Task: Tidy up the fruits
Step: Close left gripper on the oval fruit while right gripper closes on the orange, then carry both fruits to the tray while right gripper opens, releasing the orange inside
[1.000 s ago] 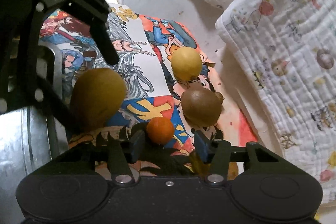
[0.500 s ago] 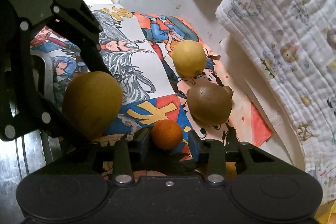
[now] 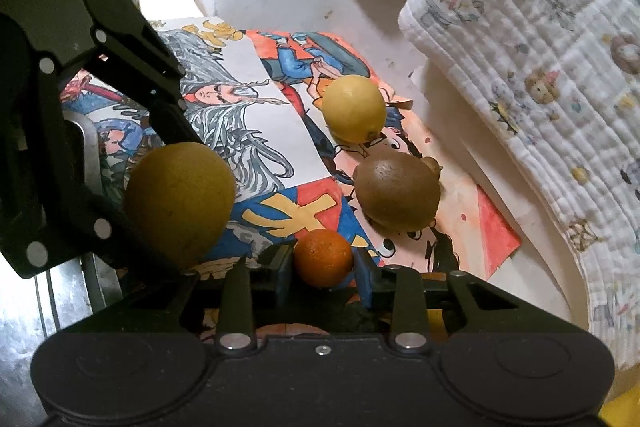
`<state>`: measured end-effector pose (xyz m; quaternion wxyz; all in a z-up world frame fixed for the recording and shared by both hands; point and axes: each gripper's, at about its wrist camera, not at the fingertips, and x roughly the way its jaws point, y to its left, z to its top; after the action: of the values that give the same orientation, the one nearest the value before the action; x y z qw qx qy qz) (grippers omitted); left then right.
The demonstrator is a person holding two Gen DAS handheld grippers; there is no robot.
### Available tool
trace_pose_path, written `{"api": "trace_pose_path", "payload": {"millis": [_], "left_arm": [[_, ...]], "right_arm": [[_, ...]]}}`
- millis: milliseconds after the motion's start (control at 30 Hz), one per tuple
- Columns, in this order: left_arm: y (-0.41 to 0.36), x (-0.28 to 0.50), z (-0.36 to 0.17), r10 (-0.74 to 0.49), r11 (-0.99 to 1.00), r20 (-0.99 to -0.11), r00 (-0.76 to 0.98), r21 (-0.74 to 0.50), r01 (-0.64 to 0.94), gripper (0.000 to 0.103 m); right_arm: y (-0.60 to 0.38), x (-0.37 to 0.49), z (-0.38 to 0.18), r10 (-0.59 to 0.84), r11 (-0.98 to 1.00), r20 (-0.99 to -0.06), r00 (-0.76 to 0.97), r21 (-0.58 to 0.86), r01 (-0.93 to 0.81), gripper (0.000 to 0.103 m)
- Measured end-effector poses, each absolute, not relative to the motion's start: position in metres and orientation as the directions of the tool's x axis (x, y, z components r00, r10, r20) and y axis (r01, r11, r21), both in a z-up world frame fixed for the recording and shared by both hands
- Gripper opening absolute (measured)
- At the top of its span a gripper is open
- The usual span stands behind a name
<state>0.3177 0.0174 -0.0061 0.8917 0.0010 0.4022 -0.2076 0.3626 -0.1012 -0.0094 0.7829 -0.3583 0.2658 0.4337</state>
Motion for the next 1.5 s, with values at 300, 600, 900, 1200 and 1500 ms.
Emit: {"api": "trace_pose_path", "payload": {"millis": [300, 600, 900, 1200, 1500], "left_arm": [[0.026, 0.311, -0.002, -0.373, 0.923, -0.71, 0.597, -0.217, 0.317, 0.07], [0.034, 0.289, 0.009, -0.382, 0.922, -0.687, 0.618, -0.242, 0.301, 0.07], [0.044, 0.248, 0.019, -0.382, 0.923, -0.673, 0.633, -0.243, 0.299, 0.07], [0.05, 0.209, 0.015, -0.374, 0.927, -0.69, 0.62, -0.248, 0.283, 0.07], [0.055, 0.181, 0.014, -0.364, 0.931, -0.702, 0.612, -0.255, 0.261, 0.07]], "right_arm": [[-0.112, 0.35, -0.002, 0.491, 0.435, -0.694, 0.526, -0.329, -0.839, 0.034], [-0.119, 0.323, 0.014, 0.509, 0.455, -0.668, 0.542, -0.325, -0.829, 0.035], [-0.127, 0.277, 0.029, 0.546, 0.473, -0.654, 0.523, -0.274, -0.837, 0.035], [-0.127, 0.219, 0.027, 0.597, 0.46, -0.668, 0.445, -0.169, -0.872, 0.035], [-0.128, 0.183, 0.022, 0.608, 0.475, -0.687, 0.398, -0.088, -0.876, 0.035]]}}
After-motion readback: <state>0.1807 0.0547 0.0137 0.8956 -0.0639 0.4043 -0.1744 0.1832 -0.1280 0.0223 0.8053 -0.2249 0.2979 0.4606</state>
